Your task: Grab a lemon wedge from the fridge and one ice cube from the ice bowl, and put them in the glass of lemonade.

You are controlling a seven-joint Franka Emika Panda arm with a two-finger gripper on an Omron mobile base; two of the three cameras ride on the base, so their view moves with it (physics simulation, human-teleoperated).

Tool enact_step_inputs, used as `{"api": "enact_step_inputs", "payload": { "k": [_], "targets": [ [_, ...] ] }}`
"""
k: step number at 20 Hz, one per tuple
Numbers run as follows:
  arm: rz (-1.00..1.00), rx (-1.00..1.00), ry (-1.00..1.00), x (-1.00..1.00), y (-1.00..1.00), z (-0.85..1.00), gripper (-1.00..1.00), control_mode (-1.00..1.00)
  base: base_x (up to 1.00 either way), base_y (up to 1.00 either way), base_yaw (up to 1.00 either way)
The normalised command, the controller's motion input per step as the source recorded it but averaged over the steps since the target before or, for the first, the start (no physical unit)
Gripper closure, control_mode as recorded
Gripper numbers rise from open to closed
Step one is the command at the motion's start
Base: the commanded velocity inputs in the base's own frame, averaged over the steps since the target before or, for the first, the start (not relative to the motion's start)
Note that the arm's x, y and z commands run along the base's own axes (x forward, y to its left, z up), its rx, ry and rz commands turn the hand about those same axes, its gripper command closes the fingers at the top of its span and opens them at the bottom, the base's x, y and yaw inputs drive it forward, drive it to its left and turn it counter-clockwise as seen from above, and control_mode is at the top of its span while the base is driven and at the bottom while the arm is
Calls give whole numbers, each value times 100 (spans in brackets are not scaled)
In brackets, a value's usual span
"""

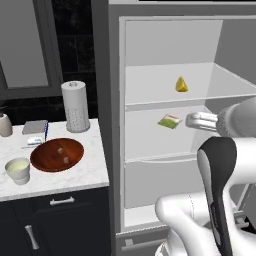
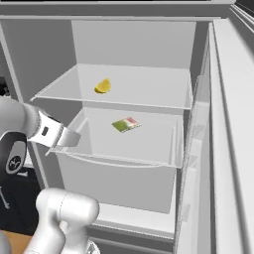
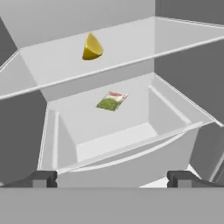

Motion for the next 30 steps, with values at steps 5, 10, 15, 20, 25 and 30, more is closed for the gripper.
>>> {"api": "enact_step_inputs", "payload": {
  "k": [5, 10, 15, 20, 25, 30],
  "targets": [
    [8, -3, 0, 22, 0, 30, -100, -100, 0, 0, 0],
    [4, 0, 1, 50, 0, 21, -100, -100, 0, 0, 0],
    [0, 0, 3, 55, -9, 5, -100, -100, 0, 0, 0],
    [0, 0, 3, 50, -19, 0, -100, -100, 0, 0, 0],
    [0, 0, 0, 46, -13, 0, -100, -100, 0, 0, 0],
    [0, 0, 4, 60, -7, 0, -100, -100, 0, 0, 0]
  ]
}}
